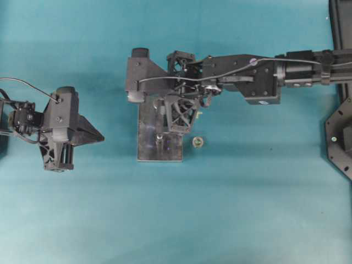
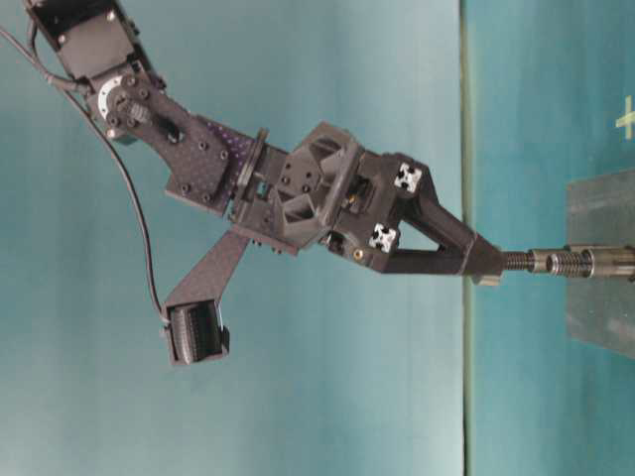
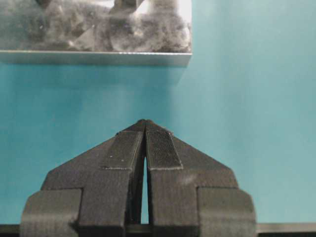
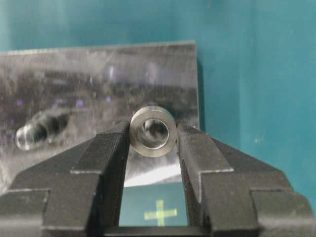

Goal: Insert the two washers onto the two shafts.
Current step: 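Align the washer above the upper shaft and lower it down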

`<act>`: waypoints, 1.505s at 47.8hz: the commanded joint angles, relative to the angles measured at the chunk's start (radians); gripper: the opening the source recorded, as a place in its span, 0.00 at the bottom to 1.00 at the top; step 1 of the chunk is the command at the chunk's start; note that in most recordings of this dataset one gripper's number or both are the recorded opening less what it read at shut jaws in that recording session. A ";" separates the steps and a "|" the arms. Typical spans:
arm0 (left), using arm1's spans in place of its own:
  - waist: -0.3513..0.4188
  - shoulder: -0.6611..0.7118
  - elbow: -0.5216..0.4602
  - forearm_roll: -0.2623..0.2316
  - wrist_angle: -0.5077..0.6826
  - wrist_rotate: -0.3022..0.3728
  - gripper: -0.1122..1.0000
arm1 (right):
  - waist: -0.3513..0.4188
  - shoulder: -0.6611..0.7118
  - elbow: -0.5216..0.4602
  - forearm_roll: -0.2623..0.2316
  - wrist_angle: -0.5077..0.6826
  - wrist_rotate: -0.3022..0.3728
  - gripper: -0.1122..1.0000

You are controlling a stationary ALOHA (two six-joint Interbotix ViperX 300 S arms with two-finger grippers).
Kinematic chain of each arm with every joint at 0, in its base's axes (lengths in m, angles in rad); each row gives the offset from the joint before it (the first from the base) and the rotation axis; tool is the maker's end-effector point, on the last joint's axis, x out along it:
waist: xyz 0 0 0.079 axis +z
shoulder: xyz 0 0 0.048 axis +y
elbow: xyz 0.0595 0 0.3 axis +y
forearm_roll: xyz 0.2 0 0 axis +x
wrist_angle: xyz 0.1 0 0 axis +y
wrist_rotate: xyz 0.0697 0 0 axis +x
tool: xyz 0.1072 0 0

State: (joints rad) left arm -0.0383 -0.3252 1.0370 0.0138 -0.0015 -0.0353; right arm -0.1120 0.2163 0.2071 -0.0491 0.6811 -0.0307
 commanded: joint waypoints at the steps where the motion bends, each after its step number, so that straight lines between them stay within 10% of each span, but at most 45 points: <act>1: -0.003 -0.005 -0.023 0.003 -0.008 0.000 0.10 | -0.002 -0.015 -0.023 -0.002 -0.003 -0.009 0.41; 48: -0.006 -0.005 -0.023 0.003 -0.008 0.000 0.10 | -0.015 0.038 -0.058 -0.017 0.029 0.003 0.41; 59: -0.006 -0.005 -0.021 0.003 -0.008 0.000 0.10 | -0.017 0.058 -0.077 -0.012 0.031 0.003 0.88; 72: -0.011 -0.005 -0.021 0.003 -0.008 -0.005 0.10 | 0.006 0.052 -0.072 0.115 0.038 -0.005 0.82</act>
State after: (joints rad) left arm -0.0445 -0.3252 1.0370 0.0138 -0.0015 -0.0368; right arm -0.1150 0.2945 0.1534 0.0414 0.7179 -0.0307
